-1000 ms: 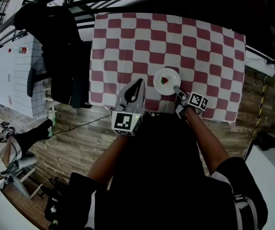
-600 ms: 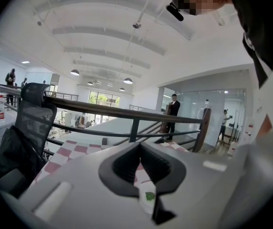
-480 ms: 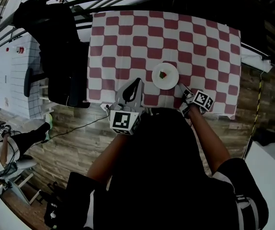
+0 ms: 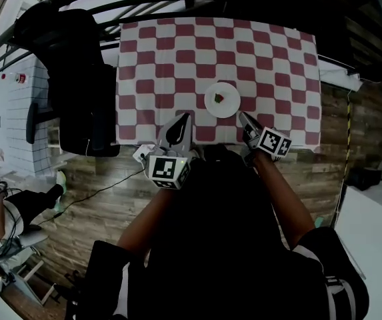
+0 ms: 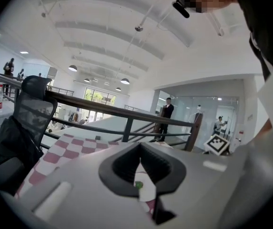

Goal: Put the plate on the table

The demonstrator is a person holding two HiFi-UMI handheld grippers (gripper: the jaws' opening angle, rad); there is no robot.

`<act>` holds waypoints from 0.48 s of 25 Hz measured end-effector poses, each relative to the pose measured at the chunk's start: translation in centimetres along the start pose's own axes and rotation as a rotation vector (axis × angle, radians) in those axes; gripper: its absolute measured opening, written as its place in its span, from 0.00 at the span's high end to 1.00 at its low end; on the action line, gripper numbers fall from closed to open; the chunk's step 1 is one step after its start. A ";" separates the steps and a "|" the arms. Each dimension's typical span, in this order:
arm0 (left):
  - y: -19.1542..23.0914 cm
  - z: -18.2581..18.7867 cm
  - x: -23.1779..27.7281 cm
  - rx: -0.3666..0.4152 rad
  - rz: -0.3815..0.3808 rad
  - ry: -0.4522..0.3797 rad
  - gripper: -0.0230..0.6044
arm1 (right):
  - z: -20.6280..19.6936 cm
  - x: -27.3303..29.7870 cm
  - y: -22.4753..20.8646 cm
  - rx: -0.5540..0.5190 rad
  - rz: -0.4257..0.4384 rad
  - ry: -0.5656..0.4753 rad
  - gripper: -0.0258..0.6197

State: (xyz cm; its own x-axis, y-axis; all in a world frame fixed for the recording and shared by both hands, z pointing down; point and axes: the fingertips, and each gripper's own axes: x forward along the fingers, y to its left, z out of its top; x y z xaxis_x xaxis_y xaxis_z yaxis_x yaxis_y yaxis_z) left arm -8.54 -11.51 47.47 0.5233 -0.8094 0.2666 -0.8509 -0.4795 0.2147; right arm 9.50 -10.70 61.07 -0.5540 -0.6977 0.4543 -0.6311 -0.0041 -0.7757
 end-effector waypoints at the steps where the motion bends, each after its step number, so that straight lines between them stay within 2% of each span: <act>1: -0.3 0.0 -0.3 -0.005 -0.010 0.000 0.95 | 0.1 -0.6 1.2 -0.053 -0.002 -0.008 0.96; 5: -1.7 1.1 -1.2 -0.004 -0.062 -0.037 0.95 | 0.5 -2.8 5.4 -0.237 -0.048 -0.038 0.96; 9: -2.5 3.0 -2.2 -0.011 -0.084 -0.089 0.95 | 0.8 -4.6 9.3 -0.346 -0.087 -0.092 0.96; 12: -3.6 5.3 -3.2 0.073 -0.086 -0.147 0.95 | 1.7 -6.0 12.5 -0.440 -0.117 -0.164 0.96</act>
State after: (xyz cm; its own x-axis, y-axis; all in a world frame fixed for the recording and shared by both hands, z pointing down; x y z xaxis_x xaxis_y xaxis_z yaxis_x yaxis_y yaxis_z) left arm -7.36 -8.98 40.84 0.5866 -0.8026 0.1085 -0.8071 -0.5682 0.1604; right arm 5.88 -7.81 47.95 -0.3951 -0.8145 0.4248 -0.8733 0.1896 -0.4488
